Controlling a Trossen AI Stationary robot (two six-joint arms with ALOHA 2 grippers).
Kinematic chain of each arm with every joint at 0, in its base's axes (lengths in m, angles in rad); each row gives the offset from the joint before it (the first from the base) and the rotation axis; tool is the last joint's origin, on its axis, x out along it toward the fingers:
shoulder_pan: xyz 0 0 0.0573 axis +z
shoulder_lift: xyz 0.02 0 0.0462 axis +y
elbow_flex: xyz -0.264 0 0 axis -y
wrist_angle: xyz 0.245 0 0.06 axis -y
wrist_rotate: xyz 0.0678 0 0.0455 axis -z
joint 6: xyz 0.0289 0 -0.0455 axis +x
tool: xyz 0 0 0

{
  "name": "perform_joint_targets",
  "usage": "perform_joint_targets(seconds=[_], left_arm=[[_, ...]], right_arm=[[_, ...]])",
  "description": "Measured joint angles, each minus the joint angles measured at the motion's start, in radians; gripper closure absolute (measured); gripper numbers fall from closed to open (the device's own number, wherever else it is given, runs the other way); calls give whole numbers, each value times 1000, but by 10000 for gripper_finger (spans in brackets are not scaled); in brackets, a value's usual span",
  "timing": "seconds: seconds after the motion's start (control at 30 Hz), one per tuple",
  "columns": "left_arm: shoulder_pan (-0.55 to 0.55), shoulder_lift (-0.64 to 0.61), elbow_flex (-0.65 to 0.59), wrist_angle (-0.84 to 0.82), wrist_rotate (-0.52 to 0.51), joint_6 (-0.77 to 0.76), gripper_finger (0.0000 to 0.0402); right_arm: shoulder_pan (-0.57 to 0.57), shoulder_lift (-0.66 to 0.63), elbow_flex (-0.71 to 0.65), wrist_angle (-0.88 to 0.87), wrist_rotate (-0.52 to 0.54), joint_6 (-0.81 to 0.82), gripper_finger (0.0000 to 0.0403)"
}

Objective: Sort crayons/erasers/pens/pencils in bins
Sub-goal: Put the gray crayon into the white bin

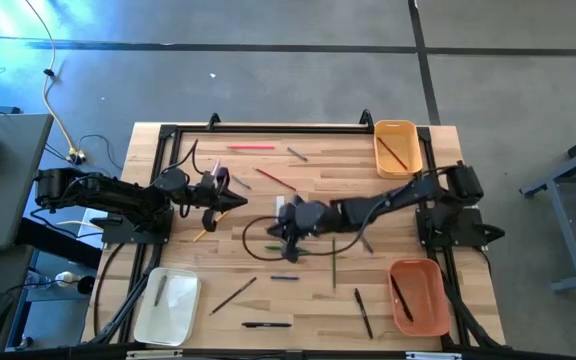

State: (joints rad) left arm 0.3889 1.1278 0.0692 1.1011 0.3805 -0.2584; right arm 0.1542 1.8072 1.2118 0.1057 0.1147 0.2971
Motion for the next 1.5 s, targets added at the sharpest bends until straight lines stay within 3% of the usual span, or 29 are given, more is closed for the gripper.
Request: perform_joint_targets(seconds=[0.23, 0.43, 0.53, 0.7, 0.83, 1.13, 1.5], left_arm=[[0, 0, 0, 8, 53, -1, 381], [-44, 0, 28, 25, 31, -27, 326], [-97, 0, 63, -1, -20, 1, 295], [-156, 0, 101, -73, -189, 68, 259], [-170, 0, 120, -73, -198, 85, 246], [-190, 2, 144, -72, -172, 79, 269], [-208, 51, 195, -72, -176, 106, 354]], right_arm=[[-101, -1, 0, 277, -113, -149, 387], [-137, -1, 1, 349, -126, -175, 387], [-143, -1, 1, 368, -126, -175, 387], [-141, -1, 1, 403, -127, -175, 387], [-141, -1, 1, 407, -127, -181, 387], [-141, -1, 1, 438, -127, -194, 387], [-138, -1, 1, 449, -130, -202, 387]])
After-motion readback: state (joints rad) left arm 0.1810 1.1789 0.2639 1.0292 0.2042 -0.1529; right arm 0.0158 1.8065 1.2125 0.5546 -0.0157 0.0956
